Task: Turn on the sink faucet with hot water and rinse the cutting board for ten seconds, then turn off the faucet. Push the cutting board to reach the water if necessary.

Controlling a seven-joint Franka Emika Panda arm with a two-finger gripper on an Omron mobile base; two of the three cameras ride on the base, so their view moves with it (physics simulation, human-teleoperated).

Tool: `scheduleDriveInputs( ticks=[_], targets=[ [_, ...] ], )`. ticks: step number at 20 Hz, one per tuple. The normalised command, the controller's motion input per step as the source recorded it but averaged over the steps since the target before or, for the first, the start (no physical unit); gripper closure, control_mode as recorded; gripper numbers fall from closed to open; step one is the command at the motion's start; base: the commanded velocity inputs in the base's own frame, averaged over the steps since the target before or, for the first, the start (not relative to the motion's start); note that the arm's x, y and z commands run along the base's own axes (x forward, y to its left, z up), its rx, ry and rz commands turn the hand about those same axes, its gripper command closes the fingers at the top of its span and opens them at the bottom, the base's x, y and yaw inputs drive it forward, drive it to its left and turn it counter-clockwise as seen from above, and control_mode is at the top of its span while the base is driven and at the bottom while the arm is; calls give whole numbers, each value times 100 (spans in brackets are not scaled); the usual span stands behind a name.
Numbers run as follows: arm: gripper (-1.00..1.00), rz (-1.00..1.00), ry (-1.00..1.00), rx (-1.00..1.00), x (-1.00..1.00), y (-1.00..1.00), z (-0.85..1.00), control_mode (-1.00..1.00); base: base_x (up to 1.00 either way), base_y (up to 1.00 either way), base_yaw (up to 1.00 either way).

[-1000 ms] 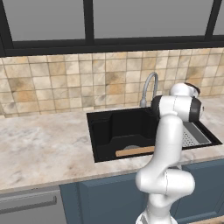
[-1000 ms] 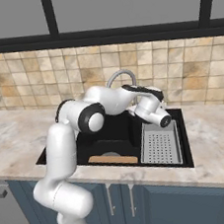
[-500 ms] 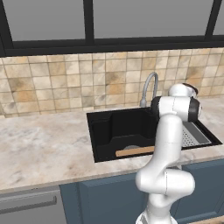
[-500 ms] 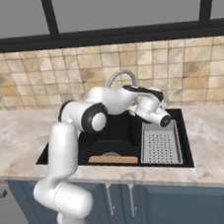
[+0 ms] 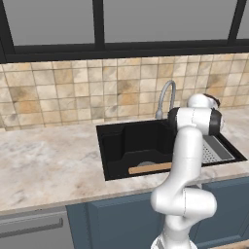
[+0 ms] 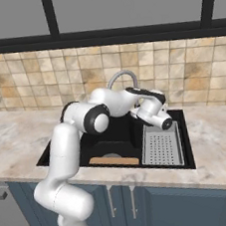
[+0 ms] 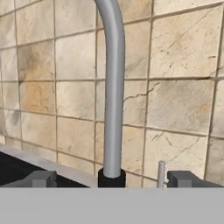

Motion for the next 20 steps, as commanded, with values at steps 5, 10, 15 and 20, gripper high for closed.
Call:
scheduleDriveInputs(
  ticks=[5,10,15,20],
  targets=[
    [-100,-7,0,0,5,0,-16,-100,0,0,0],
    [-100,-8,0,1,12,0,-11,-100,0,0,0],
    [-100,-10,0,3,16,0,-3,-100,0,0,0],
    [-100,-6,-1,2,17,-2,0,-100,0,0,0]
  ],
)
